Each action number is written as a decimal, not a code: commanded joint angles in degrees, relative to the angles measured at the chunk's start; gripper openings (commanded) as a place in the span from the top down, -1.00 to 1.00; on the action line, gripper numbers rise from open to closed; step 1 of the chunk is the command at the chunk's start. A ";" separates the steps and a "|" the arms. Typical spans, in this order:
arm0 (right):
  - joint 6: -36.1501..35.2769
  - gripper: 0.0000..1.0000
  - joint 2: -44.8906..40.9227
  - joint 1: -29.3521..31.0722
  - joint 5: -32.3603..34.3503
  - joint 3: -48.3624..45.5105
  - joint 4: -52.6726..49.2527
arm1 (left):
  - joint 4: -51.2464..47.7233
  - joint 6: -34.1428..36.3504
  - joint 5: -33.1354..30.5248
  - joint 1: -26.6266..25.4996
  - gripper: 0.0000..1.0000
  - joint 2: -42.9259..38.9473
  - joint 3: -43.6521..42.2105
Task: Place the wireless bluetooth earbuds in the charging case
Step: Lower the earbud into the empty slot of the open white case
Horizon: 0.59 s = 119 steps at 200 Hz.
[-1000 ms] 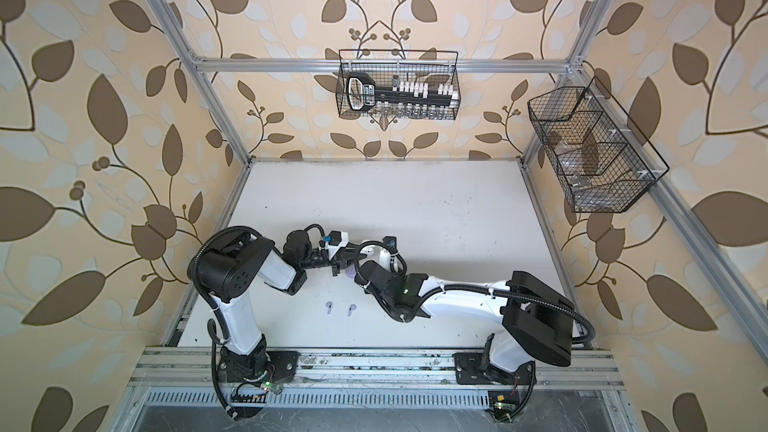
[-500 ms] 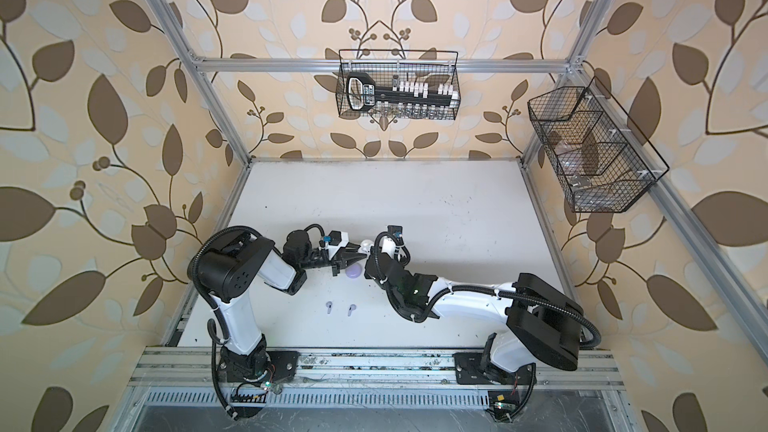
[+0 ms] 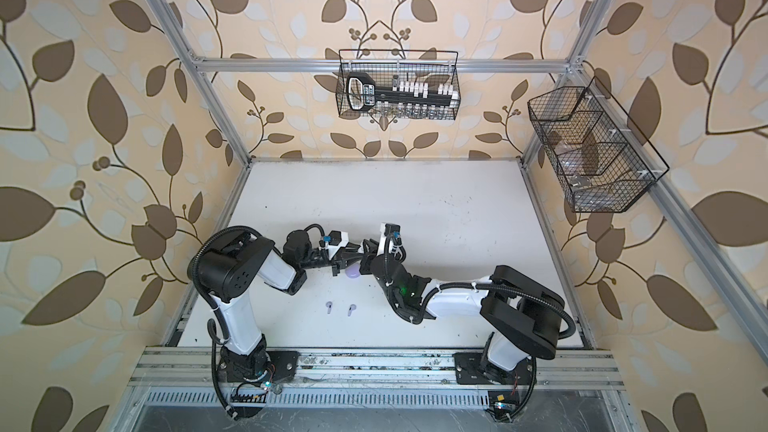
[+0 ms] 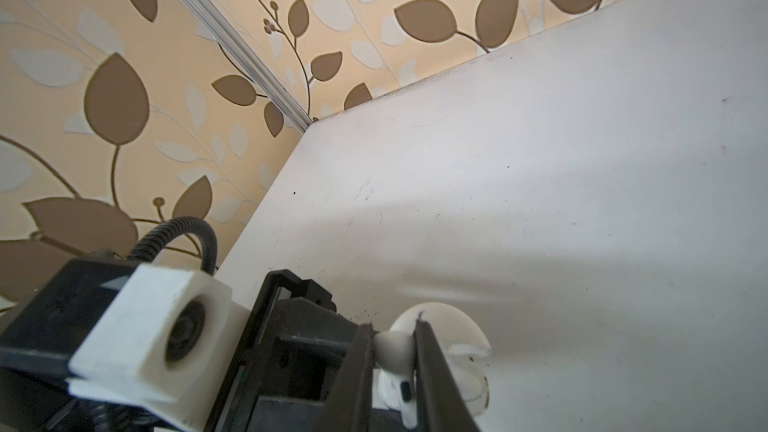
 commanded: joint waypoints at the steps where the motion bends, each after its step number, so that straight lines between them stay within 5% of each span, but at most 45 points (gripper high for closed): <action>1: -1.31 0.64 2.28 -0.49 -1.24 -1.25 7.66 | 3.74 -0.20 0.43 0.15 1.00 -0.38 0.14; 119: -1.13 0.64 5.75 -1.03 -2.02 -4.17 15.35 | 3.71 -2.91 0.49 0.06 1.00 -0.30 0.93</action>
